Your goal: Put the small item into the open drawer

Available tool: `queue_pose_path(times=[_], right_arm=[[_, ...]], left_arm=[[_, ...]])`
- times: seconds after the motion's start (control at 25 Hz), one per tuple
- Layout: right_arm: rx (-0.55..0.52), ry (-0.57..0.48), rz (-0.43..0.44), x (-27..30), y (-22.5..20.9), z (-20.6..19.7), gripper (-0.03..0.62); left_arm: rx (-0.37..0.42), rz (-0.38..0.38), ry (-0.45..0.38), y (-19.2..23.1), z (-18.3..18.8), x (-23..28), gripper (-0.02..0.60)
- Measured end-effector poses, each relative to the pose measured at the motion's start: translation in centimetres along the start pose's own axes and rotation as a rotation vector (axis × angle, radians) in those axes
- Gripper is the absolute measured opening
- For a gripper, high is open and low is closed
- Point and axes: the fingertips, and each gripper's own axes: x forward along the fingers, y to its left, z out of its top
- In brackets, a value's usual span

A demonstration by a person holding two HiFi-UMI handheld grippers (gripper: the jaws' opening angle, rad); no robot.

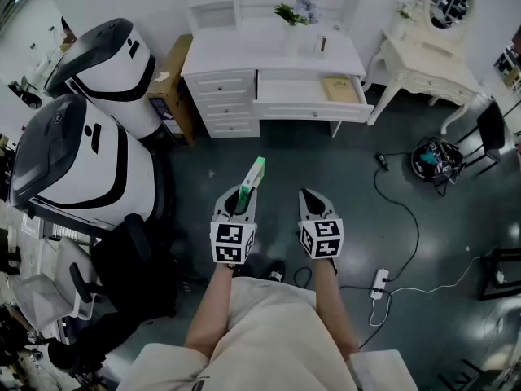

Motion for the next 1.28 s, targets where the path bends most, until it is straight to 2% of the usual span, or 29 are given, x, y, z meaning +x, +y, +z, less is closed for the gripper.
queue_pose_path(times=[0.64,1.0,1.28], right_arm=[[0.039,-0.010,0.000,0.1,-2.1,0.2,0.025],[0.104,-0.040,0.007,2.6,-2.1,0.3,0.025],[0.131,-0.103,0.068,6.6,-2.2,2.8,0.025]], left_arm=[[-0.012,0.003,-0.005,-1.1,0.6,0.6,0.101],[-0.029,0.037,0.016,2.0,-0.6,1.3,0.101],[-0.048,0.036,0.012,5.4,0.3,5.4,0.100]])
